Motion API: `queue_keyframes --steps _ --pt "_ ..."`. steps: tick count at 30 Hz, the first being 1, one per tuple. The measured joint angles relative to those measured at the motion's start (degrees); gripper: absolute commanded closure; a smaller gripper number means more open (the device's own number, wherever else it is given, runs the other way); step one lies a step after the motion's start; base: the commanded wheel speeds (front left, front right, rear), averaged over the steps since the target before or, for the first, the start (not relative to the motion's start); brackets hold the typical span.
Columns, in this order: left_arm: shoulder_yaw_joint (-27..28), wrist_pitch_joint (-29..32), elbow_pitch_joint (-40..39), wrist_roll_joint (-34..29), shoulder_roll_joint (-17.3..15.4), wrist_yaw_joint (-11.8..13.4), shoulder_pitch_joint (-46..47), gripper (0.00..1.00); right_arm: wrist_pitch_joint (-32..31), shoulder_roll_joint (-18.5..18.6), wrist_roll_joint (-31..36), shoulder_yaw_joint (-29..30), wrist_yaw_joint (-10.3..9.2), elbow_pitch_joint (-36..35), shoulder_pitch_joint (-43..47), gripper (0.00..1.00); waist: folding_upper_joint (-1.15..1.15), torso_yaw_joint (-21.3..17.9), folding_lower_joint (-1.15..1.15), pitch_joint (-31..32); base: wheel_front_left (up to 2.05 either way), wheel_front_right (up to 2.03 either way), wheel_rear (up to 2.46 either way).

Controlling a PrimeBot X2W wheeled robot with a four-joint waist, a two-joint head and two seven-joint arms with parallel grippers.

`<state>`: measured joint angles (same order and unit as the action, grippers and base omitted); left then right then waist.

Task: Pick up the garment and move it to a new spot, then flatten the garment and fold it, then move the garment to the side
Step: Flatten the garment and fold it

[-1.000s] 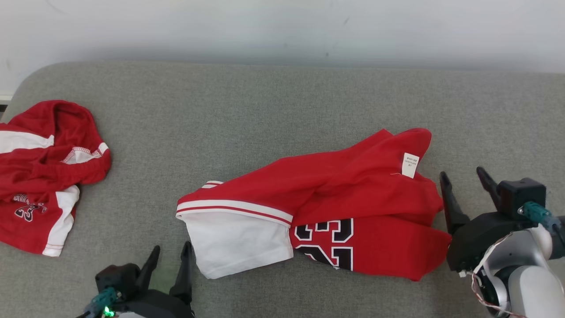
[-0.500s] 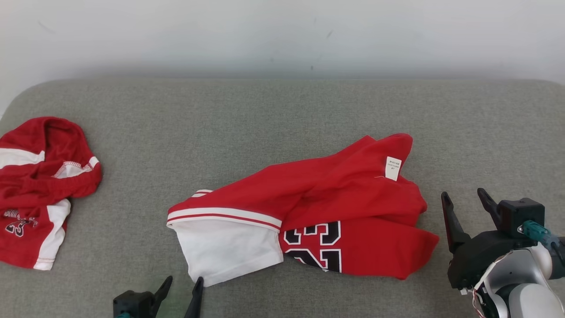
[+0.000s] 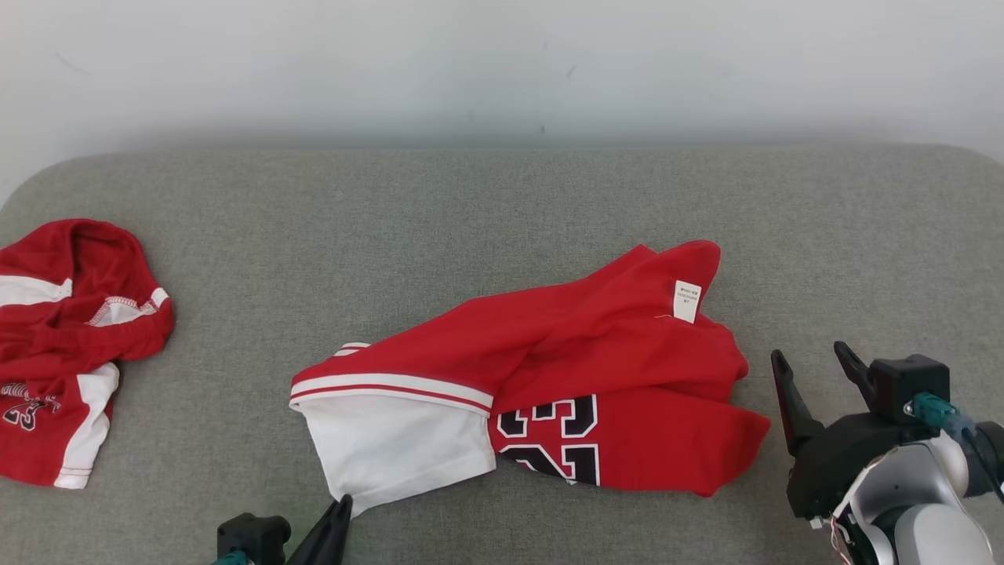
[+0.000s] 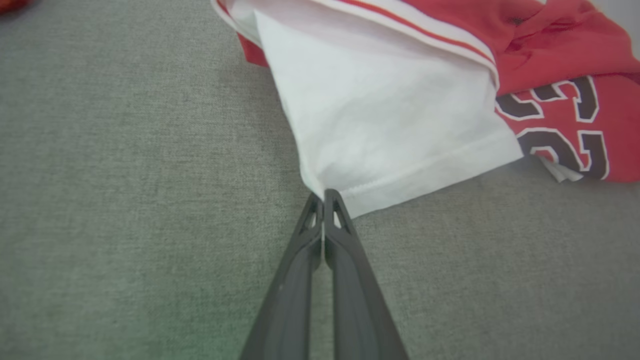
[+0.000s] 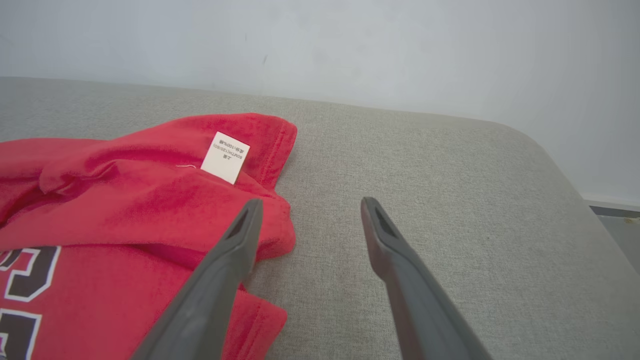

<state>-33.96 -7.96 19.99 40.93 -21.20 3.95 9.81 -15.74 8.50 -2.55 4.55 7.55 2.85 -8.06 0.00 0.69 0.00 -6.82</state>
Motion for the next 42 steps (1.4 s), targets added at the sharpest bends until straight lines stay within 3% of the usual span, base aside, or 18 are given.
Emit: queue_keyframes --steps 6,10,17,27,28,32,40,42 --pt "0.12 0.02 -0.76 0.03 -0.69 0.00 0.05 1.00 -4.80 1.16 -3.02 -0.62 0.00 2.78 -4.05 0.00 0.00 0.14 0.00 -0.85 0.00 0.00 0.00" --pt "0.13 0.55 -2.08 -0.07 -1.08 0.09 1.51 1.00 -11.39 3.12 -4.95 -0.03 0.00 9.49 -13.79 0.00 0.00 0.33 0.00 -2.96 0.00 0.00 0.00" --pt "-0.16 1.00 -2.81 -0.53 -1.08 0.16 3.55 1.00 -21.25 2.90 -5.70 -1.96 0.00 17.82 -20.01 0.00 0.01 1.16 0.01 -6.30 0.00 0.00 0.00" --pt "-0.25 0.99 -3.15 -0.57 -0.98 0.26 4.38 1.00 -22.31 3.05 -4.43 -4.32 0.00 15.29 -20.20 0.00 0.00 2.58 0.01 -9.06 0.00 0.00 0.00" --pt "-0.25 0.99 -3.18 -0.57 -1.00 0.27 4.41 1.00 -22.35 3.03 -4.33 -4.47 0.00 15.26 -20.18 0.05 0.00 2.51 0.00 -9.14 0.00 0.00 0.00" --pt "-0.38 1.10 -3.28 -0.57 -1.21 0.31 4.67 1.00 -23.05 2.78 -3.88 -4.93 0.00 15.48 -20.12 0.62 0.00 2.28 0.01 -9.49 0.00 0.00 0.00" --pt "-0.56 1.14 -3.11 -0.54 -1.27 0.31 4.99 1.00 -21.37 2.79 -3.28 -5.63 0.00 15.78 -20.06 0.85 0.00 2.15 0.00 -9.72 0.00 0.00 0.00" --pt "-0.63 1.00 -2.92 -0.52 -1.26 0.31 5.21 1.00 -20.45 2.91 -3.02 -5.84 0.00 15.93 -20.08 0.99 0.00 2.12 0.00 -9.64 0.00 0.00 0.00"
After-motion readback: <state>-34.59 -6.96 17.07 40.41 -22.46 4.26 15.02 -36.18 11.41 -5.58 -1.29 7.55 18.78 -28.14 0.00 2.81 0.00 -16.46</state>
